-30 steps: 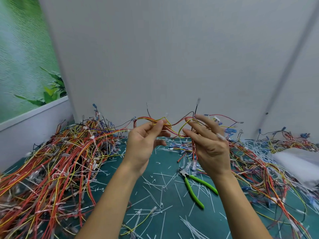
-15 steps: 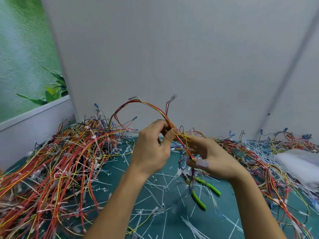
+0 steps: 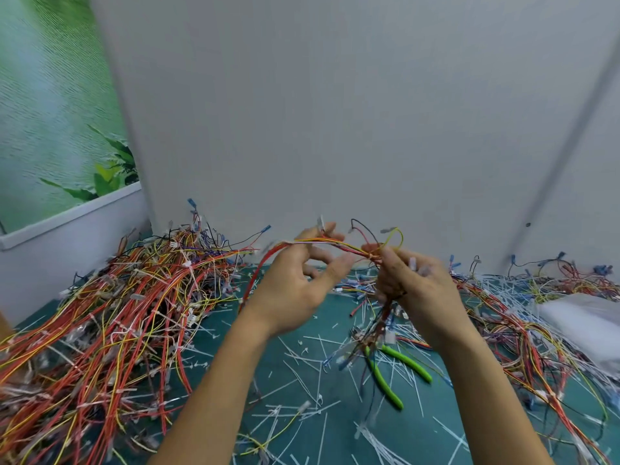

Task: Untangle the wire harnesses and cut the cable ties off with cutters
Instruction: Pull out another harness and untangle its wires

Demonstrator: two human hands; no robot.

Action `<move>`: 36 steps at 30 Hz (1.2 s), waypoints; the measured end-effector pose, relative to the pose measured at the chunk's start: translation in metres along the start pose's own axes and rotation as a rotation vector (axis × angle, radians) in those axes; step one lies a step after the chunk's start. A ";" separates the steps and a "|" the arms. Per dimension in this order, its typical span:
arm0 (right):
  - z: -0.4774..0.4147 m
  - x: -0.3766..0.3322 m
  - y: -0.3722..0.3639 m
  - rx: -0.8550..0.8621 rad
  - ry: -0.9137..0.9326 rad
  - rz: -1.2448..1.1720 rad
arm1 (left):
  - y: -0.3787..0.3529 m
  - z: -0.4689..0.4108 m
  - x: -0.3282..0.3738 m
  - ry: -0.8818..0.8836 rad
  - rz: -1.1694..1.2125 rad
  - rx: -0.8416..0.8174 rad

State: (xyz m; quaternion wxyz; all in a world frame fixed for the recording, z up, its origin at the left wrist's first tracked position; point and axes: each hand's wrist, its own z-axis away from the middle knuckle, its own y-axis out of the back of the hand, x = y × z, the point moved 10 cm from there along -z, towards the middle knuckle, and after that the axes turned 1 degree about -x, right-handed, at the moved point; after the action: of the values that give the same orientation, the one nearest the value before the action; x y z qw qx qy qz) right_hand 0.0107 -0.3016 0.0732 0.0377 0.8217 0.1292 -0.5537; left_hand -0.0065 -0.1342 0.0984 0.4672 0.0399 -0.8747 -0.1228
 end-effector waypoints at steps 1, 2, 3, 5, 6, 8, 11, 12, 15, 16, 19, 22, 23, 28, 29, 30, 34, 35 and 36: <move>-0.001 0.003 0.003 0.022 -0.043 -0.052 | 0.003 -0.001 -0.005 0.029 0.082 0.026; -0.001 0.005 0.005 0.027 -0.091 -0.090 | 0.009 -0.002 -0.006 0.032 0.165 0.082; -0.001 0.008 0.004 0.021 -0.148 -0.126 | 0.014 -0.002 -0.006 0.019 0.242 0.141; 0.002 0.018 0.002 0.006 -0.290 -0.193 | 0.021 -0.002 -0.002 -0.050 0.310 0.219; 0.003 0.023 0.000 0.001 -0.359 -0.230 | 0.023 -0.002 0.000 -0.083 0.313 0.244; 0.007 0.028 -0.005 -0.009 -0.457 -0.349 | 0.028 0.001 -0.002 -0.095 0.306 0.306; 0.009 0.027 -0.009 -0.033 -0.492 -0.495 | 0.037 0.005 -0.009 -0.047 0.263 0.421; 0.008 0.026 -0.009 -0.038 -0.488 -0.497 | 0.039 0.007 -0.011 -0.030 0.251 0.460; 0.009 0.029 -0.011 -0.062 -0.498 -0.440 | 0.044 0.010 -0.016 0.026 0.259 0.547; 0.010 0.031 -0.011 -0.067 -0.505 -0.404 | 0.045 0.011 -0.017 0.040 0.259 0.569; 0.009 0.034 -0.009 -0.069 -0.473 -0.222 | 0.045 0.013 -0.021 0.074 0.324 0.597; 0.007 0.029 -0.007 -0.072 -0.397 -0.058 | 0.032 0.009 -0.016 0.097 0.498 0.492; 0.006 0.028 -0.004 -0.065 -0.376 -0.030 | 0.024 0.006 -0.013 0.093 0.567 0.434; 0.002 0.013 0.008 -0.003 -0.264 -0.070 | 0.011 0.001 0.005 0.039 0.646 0.228; 0.001 0.011 0.012 0.015 -0.231 -0.069 | 0.010 0.001 0.007 0.030 0.619 0.196; 0.000 0.009 0.017 0.041 -0.199 -0.059 | 0.008 0.002 0.008 0.024 0.591 0.159; 0.000 -0.003 0.032 0.139 -0.073 -0.019 | 0.008 0.000 0.004 0.083 0.550 0.018; 0.001 -0.009 0.038 0.177 -0.040 -0.035 | 0.011 -0.001 -0.001 0.140 0.600 -0.014; 0.002 -0.017 0.046 0.223 0.009 -0.038 | 0.015 -0.001 -0.009 0.222 0.685 -0.030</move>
State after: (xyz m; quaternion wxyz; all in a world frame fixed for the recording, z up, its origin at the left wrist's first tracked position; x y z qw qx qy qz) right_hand 0.0144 -0.3488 0.0839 -0.0648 0.8206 0.0824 -0.5618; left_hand 0.0000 -0.1178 0.0955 0.5739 -0.2493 -0.7794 0.0334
